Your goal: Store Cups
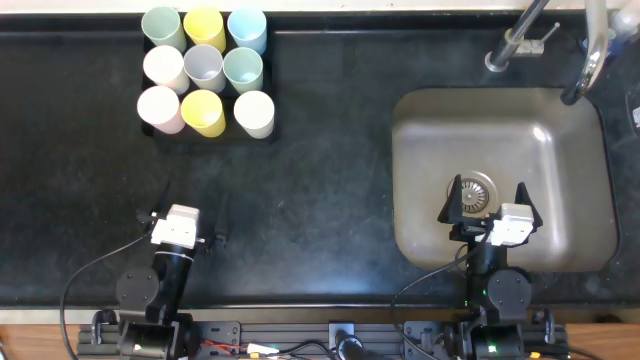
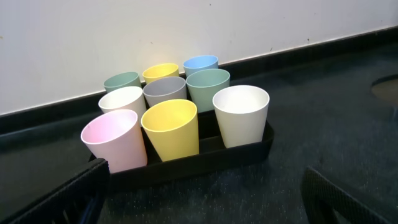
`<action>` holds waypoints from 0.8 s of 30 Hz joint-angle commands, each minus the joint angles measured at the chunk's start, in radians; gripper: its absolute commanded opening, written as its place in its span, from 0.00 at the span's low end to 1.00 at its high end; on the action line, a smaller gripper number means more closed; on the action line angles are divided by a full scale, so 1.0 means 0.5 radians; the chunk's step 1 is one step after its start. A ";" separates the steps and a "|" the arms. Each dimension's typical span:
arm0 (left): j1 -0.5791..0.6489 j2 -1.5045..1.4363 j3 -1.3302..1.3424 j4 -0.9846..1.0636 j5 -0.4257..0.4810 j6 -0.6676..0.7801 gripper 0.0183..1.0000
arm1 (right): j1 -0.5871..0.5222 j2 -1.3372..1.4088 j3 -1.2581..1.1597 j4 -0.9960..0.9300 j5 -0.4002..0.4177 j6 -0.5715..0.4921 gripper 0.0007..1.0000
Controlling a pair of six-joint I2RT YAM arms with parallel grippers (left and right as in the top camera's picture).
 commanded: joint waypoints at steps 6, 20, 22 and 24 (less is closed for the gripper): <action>0.004 -0.014 -0.002 -0.009 0.014 0.028 1.00 | -0.013 -0.018 -0.027 0.003 -0.013 -0.005 1.00; 0.004 -0.014 -0.002 -0.009 0.014 0.028 1.00 | -0.013 -0.018 -0.027 -0.033 -0.318 0.123 1.00; 0.004 -0.014 -0.002 -0.009 0.014 0.028 1.00 | -0.013 -0.018 -0.027 -0.033 -0.318 0.123 1.00; 0.004 -0.014 -0.002 -0.009 0.014 0.028 1.00 | -0.013 -0.018 -0.027 -0.033 -0.318 0.123 1.00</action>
